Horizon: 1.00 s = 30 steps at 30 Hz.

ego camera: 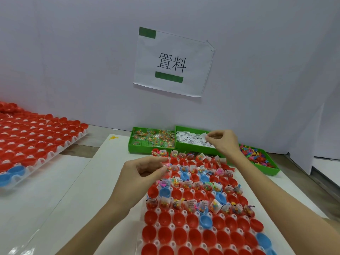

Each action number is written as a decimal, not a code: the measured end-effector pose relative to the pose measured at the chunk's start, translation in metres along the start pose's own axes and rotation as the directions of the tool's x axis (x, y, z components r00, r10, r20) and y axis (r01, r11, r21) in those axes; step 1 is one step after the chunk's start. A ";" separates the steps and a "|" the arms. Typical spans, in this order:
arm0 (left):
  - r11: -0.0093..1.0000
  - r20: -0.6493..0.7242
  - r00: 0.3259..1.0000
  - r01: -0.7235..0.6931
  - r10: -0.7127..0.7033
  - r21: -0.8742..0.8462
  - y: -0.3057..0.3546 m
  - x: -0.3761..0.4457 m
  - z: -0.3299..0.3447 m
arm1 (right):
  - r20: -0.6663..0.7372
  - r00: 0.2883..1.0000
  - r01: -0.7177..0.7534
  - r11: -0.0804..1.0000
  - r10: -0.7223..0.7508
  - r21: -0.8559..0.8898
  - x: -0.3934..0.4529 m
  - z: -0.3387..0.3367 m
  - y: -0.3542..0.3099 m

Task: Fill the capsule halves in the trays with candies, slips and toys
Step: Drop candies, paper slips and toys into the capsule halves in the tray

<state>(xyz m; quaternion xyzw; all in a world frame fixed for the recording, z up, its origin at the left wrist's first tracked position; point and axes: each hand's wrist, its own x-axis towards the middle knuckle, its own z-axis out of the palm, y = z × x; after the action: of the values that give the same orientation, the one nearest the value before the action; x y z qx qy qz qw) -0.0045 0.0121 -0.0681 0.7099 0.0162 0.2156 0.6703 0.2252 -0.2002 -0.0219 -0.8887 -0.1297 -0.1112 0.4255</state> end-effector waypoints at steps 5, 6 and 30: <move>0.997 0.036 0.998 0.055 -0.053 -0.062 0.003 -0.002 0.003 | 0.253 0.966 -0.036 0.945 -0.051 0.326 -0.083 -0.012 -0.029; 0.996 0.050 0.997 0.060 -0.057 -0.059 0.003 -0.002 0.004 | 0.297 0.951 -0.020 0.940 -0.088 0.341 -0.102 -0.011 -0.032; 0.973 0.088 0.984 0.168 -0.155 -0.161 0.001 -0.020 0.033 | 0.194 0.947 0.140 0.870 -0.257 0.472 -0.185 0.001 -0.028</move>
<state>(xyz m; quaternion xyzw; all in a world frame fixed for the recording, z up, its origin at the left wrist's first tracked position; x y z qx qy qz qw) -0.0114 -0.0255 -0.0732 0.6549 0.0304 0.1342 0.7431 0.0421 -0.2075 -0.0589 -0.7537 -0.2960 -0.0082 0.5868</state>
